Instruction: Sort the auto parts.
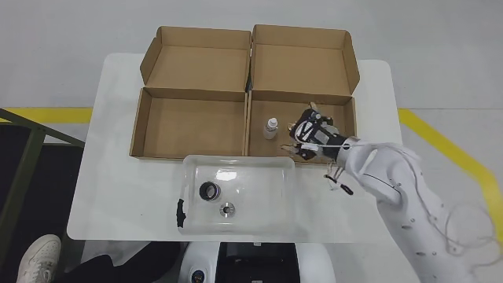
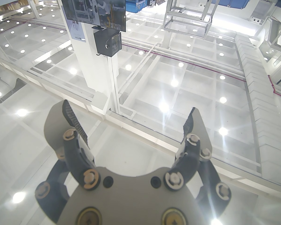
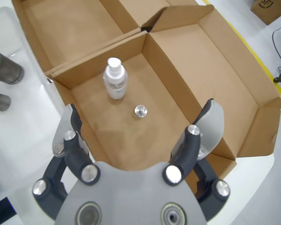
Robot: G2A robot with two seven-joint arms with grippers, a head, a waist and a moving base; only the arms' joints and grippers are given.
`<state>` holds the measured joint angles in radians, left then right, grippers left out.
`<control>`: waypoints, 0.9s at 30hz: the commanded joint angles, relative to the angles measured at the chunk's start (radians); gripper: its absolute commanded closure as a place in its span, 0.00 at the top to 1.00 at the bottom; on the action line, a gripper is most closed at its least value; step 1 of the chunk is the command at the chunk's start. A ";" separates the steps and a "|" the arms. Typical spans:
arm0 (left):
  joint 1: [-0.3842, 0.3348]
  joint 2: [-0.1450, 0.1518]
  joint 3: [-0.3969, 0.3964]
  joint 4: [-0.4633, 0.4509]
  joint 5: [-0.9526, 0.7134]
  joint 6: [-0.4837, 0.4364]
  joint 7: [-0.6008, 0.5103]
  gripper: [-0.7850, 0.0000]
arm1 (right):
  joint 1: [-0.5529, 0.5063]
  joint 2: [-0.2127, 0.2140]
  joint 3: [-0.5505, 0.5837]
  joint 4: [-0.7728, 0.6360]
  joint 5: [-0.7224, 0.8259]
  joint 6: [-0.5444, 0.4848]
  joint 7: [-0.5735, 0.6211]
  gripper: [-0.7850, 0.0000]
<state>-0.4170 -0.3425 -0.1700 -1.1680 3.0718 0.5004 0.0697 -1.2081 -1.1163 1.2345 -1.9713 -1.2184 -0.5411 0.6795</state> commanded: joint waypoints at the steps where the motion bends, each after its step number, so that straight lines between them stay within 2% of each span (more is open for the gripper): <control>1: 0.000 0.000 0.000 0.000 0.000 0.000 0.000 1.00 | -0.026 0.002 -0.006 -0.041 -0.005 -0.009 0.001 1.00; 14: 0.000 0.000 0.000 0.000 0.000 0.000 0.000 1.00 | -0.128 0.008 -0.112 -0.178 -0.059 -0.078 -0.015 1.00; 27: 0.000 0.000 0.000 0.000 0.000 0.000 0.000 1.00 | -0.031 -0.025 -0.341 -0.099 -0.120 -0.052 0.032 1.00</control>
<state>-0.4170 -0.3425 -0.1700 -1.1680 3.0718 0.5004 0.0697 -1.2472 -1.1390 0.9048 -2.0777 -1.3402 -0.5963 0.7116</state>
